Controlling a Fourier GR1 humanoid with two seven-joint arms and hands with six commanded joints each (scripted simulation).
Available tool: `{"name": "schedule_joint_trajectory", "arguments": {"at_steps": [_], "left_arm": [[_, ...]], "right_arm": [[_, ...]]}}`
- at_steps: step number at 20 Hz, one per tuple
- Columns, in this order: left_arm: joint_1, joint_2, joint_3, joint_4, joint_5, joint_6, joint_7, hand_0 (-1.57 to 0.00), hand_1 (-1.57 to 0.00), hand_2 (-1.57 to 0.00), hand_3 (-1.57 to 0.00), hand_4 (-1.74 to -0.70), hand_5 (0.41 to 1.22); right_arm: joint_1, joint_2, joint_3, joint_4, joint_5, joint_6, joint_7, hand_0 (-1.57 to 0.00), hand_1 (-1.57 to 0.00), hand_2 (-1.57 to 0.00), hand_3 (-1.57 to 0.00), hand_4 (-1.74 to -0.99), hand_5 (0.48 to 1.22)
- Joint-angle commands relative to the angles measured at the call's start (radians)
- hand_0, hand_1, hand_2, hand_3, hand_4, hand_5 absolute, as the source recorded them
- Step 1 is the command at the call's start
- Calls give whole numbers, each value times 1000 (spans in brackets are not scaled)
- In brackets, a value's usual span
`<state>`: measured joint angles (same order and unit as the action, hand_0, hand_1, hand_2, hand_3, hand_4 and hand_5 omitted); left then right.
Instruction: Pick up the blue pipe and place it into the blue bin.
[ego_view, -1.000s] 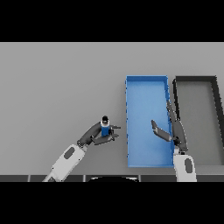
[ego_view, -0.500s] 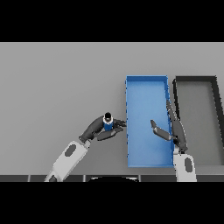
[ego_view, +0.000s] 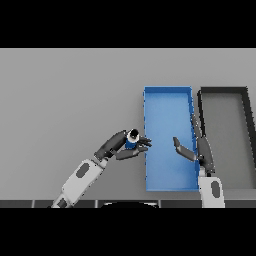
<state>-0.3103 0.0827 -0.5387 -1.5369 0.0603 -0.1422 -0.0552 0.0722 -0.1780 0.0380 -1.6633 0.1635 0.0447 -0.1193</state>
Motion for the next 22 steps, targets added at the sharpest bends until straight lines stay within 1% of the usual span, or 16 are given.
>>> {"name": "schedule_joint_trajectory", "arguments": {"at_steps": [1,3,5,7,8,9,10,11,12,13,16,17,19,20,21,22], "left_arm": [[11,0,-1,5,-2,-6,-7,-1568,-1569,-1569,-1569,-1466,1220],[7,-11,8,24,-18,-4,-11,-1569,-1569,-1570,-1570,-1466,1220],[9,-13,9,26,-30,-14,-18,-1570,-1570,-1570,-1570,-1466,1220],[6,-16,21,34,-32,-23,-33,-1570,-1570,-1570,-1570,-1467,1220],[8,-24,18,27,-30,-29,-31,-1570,-1570,-1571,-1571,-1467,1220],[15,-24,14,17,-36,-32,-28,-1571,-1571,-1571,-1571,-1467,1221],[8,-22,25,13,-31,-36,-18,-1571,-1571,-1571,-1571,-1467,1221],[24,-20,22,6,-27,-47,-27,-1571,-1571,-1571,-1571,-1467,1221],[31,-25,17,-2,-30,-51,-22,-1571,-1571,-1571,-1571,-1467,1221],[30,-31,19,-1,-38,-48,-18,-1571,-1571,-1571,-1571,-1467,1221],[27,-34,34,4,-46,-57,-9,-1571,-1571,-1571,-1571,-1467,1221],[22,-36,39,8,-48,-60,-8,-1571,-1571,-1571,-1571,-1467,1221],[24,-40,39,0,-63,-62,-4,-1571,-1571,-1571,-1571,-1467,1221],[31,-40,37,-4,-66,-67,-6,-1571,-1571,-1571,-1571,-1467,1221],[31,-42,41,-17,-63,-70,9,-1571,-1571,-1571,-1571,-1467,1221],[21,-46,47,-8,-70,-70,16,-1571,-1571,-1571,-1571,-1467,1221]], "right_arm": [[19,7,4,-15,8,-11,0,1,1,1,1,-1141,643],[63,26,11,-50,26,-38,2,1,1,1,1,-1138,643],[107,44,15,-83,45,-69,5,1,1,1,1,-1188,643],[130,58,26,-109,57,-79,15,1,1,-2,1,-1184,642],[135,53,18,-130,43,-77,0,1,1,-20,1,-1187,642],[133,56,11,-152,-27,-36,-41,1,-2,-41,1,-1195,648],[124,55,6,-169,-109,20,-36,1,-12,-67,0,-1198,641],[112,38,6,-190,-187,81,2,1,-22,-89,-1,-1202,624],[103,17,14,-235,-240,123,41,1,-25,-106,-1,-1209,609],[89,-23,15,-268,-297,173,78,1,-29,-120,-1,-1215,607],[-28,-112,19,-325,-444,256,217,1,-14,-111,0,-1237,577],[-53,-129,37,-344,-474,280,250,1,-11,-106,0,-1247,568],[-125,-162,60,-364,-491,299,309,1,-7,-99,0,-1261,560],[-157,-164,86,-371,-481,302,335,1,-5,-90,1,-1270,558],[-195,-179,99,-380,-483,311,364,1,-4,-81,1,-1281,558],[-223,-180,118,-376,-477,321,380,1,-3,-66,1,-1291,558]]}}
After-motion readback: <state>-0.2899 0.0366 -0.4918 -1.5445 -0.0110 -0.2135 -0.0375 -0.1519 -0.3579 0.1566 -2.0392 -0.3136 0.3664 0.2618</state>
